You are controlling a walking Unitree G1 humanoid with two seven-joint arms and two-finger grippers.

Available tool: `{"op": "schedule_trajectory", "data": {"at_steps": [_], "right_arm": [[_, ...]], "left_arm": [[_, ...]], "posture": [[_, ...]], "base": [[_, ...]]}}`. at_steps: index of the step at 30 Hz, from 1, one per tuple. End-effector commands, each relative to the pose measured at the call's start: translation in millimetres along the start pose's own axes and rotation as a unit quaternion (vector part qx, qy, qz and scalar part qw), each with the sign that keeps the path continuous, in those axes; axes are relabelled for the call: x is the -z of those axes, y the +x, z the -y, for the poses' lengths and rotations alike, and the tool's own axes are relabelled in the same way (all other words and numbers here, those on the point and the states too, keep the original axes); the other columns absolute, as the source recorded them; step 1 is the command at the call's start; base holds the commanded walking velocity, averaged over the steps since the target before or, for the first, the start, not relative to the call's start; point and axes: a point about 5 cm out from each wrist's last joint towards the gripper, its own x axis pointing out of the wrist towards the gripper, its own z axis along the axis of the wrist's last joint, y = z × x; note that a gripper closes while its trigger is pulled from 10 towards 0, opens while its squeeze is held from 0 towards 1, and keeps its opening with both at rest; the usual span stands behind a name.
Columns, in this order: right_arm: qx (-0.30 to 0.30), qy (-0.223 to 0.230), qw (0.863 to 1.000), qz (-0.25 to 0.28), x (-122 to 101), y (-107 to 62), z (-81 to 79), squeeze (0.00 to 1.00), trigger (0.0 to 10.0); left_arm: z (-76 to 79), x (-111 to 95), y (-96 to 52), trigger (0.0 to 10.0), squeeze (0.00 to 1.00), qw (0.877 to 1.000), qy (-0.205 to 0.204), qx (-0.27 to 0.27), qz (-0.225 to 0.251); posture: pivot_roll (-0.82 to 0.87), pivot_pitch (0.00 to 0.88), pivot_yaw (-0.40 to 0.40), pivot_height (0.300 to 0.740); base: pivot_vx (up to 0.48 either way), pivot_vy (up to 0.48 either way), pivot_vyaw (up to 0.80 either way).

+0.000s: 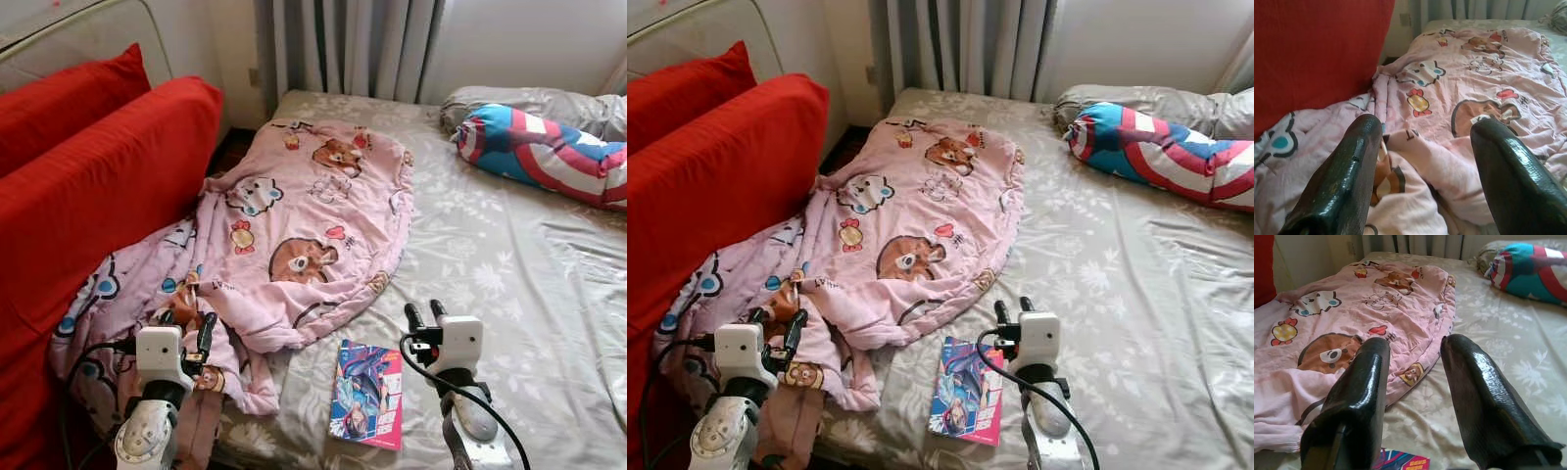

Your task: Clean up the room

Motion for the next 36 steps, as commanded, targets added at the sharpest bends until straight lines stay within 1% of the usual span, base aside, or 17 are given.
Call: {"op": "schedule_trajectory", "data": {"at_steps": [1,5,10,12,14,18,21,24,26,31,33,35,36], "right_arm": [[0.019,0.016,1.0,0.001,1,-5.5,1.4,0.0,10.0],[0.021,0.015,1.0,0.0,3,-8.8,0.9,0.0,10.0],[0.02,0.011,1.0,-0.003,3,-10.0,1.0,0.0,10.0],[0.017,0.009,1.0,-0.004,3,-9.1,1.3,0.0,10.0],[0.012,0.001,1.0,-0.009,3,-6.1,2.6,0.0,10.0],[0.011,-0.003,1.0,-0.015,4,-5.0,4.4,0.0,10.0],[0.011,-0.005,1.0,-0.017,5,-5.0,5.5,0.0,10.0],[0.01,-0.017,0.999,-0.029,7,-3.1,8.1,0.0,10.0],[0.018,-0.026,0.999,-0.044,9,-2.1,11.6,0.0,10.0],[0.021,-0.026,0.998,-0.051,12,-1.8,13.3,0.0,10.0],[0.019,-0.026,0.998,-0.053,12,-0.5,12.0,0.0,10.0],[0.008,-0.026,0.998,-0.057,13,3.1,5.7,0.0,10.0],[0.008,-0.026,0.998,-0.057,13,3.1,5.7,0.0,10.0]], "left_arm": [[6.2,1,7.4,10.0,0.0,1.0,0.006,0.023,-0.014],[10.2,-2,12.6,10.0,0.0,1.0,0.003,0.027,-0.01],[10.8,-2,12.4,10.0,0.0,1.0,0.002,0.026,-0.008],[9.7,-3,10.7,10.0,0.0,1.0,0.001,0.019,-0.007],[5.6,-1,5.4,10.0,0.0,1.0,0.0,0.006,-0.007],[3.3,1,0.7,10.0,0.0,1.0,0.0,0.0,-0.008],[3.3,2,-0.6,10.0,0.0,1.0,-0.001,-0.003,-0.01],[4.2,2,-1.1,10.0,0.0,1.0,-0.004,-0.007,-0.009],[5.0,2,0.8,10.0,0.0,1.0,-0.006,-0.009,-0.008],[5.4,1,1.0,10.0,0.0,1.0,-0.007,-0.01,-0.008],[5.2,1,0.7,10.0,0.0,1.0,-0.007,-0.011,-0.007],[3.9,0,0.2,10.0,0.0,1.0,-0.006,-0.015,-0.007],[3.9,0,0.2,10.0,0.0,1.0,-0.006,-0.015,-0.007]], "posture": [[-0.09,0.065,0.054,0.74],[-0.1,0.066,0.056,0.74],[-0.09,0.064,0.048,0.74],[-0.07,0.064,0.033,0.74],[-0.05,0.06,0.019,0.74],[-0.05,0.052,0.012,0.74],[-0.05,0.045,0.005,0.74],[-0.05,0.044,-0.003,0.74],[-0.05,0.044,-0.004,0.731],[-0.03,0.052,-0.008,0.716],[-0.03,0.056,-0.008,0.711],[-0.03,0.073,-0.014,0.701],[-0.03,0.073,-0.014,0.701]], "base": [[0.0,0.0,0.0],[0.0,0.0,0.0],[0.0,0.0,0.0],[0.0,0.0,0.0],[0.0,0.0,0.0],[0.0,0.0,0.0],[0.0,0.0,0.0],[0.0,0.0,0.0],[0.0,0.0,0.0],[0.0,0.0,0.0],[0.0,0.0,0.0],[0.0,0.0,0.0],[0.0,0.0,0.0]]}}
